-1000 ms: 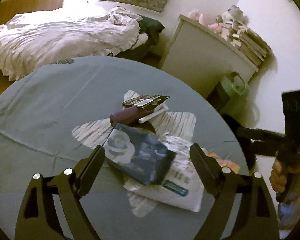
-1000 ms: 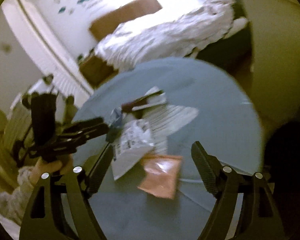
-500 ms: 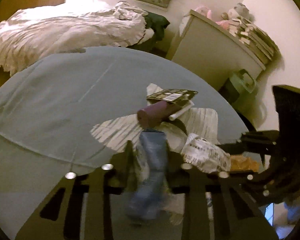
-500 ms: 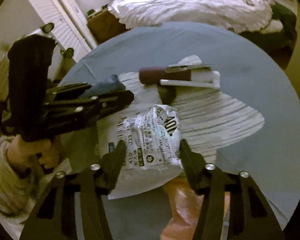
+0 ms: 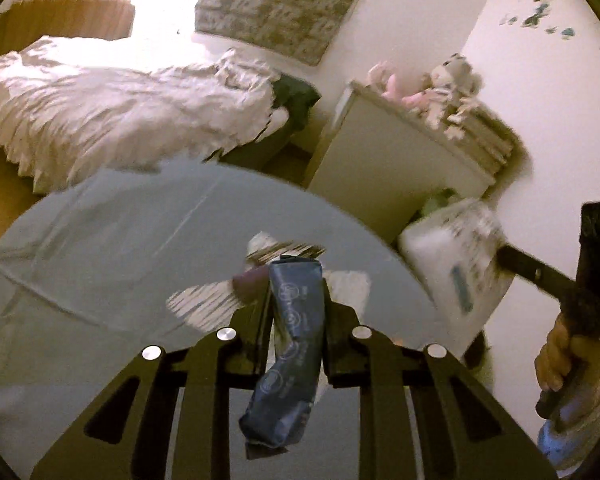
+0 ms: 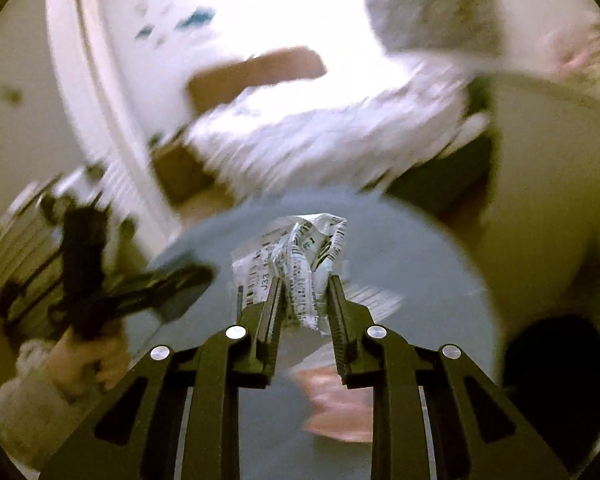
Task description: Collect trash
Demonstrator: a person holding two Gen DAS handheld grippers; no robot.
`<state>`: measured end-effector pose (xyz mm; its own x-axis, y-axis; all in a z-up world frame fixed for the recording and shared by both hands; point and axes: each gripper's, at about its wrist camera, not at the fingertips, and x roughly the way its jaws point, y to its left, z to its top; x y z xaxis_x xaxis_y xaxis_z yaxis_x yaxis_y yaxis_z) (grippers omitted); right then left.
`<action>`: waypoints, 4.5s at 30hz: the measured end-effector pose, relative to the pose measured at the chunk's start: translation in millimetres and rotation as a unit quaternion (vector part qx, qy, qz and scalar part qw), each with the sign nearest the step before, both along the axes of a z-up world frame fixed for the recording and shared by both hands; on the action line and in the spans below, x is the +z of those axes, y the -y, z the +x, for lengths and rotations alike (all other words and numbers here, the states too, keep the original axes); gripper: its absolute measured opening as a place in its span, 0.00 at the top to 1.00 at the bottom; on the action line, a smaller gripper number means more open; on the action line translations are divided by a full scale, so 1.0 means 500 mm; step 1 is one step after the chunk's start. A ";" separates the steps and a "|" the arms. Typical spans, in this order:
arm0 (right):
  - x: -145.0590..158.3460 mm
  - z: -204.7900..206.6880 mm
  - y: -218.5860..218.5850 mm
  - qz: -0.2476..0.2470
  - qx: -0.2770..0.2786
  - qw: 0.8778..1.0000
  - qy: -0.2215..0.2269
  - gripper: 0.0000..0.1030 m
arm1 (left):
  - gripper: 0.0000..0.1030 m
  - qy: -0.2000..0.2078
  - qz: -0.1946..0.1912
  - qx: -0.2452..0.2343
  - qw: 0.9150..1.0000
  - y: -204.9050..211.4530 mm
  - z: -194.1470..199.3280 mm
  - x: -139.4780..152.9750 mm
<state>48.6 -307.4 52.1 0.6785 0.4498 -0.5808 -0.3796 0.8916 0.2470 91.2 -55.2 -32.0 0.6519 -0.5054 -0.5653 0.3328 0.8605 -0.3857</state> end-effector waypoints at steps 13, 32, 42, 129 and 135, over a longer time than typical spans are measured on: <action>0.096 -0.172 0.325 -0.025 -0.280 0.947 0.155 0.78 | 0.79 0.056 -0.030 -0.126 0.990 0.305 -0.013 0.110; -0.020 -0.172 0.513 -0.025 -0.367 0.922 0.116 0.78 | 0.79 0.032 0.000 -0.245 0.969 0.622 0.017 0.052; -0.078 -0.151 0.544 -0.024 -0.378 0.922 0.086 0.78 | 0.79 0.016 0.014 -0.267 0.964 0.681 0.037 0.009; -0.267 0.423 -0.295 -0.141 0.065 0.967 -0.199 0.40 | 0.30 -0.048 0.134 -0.116 0.983 0.070 0.177 -0.155; -0.267 0.441 -0.255 -0.126 0.054 0.972 -0.193 0.81 | 0.30 -0.049 0.132 -0.114 0.983 0.069 0.177 -0.156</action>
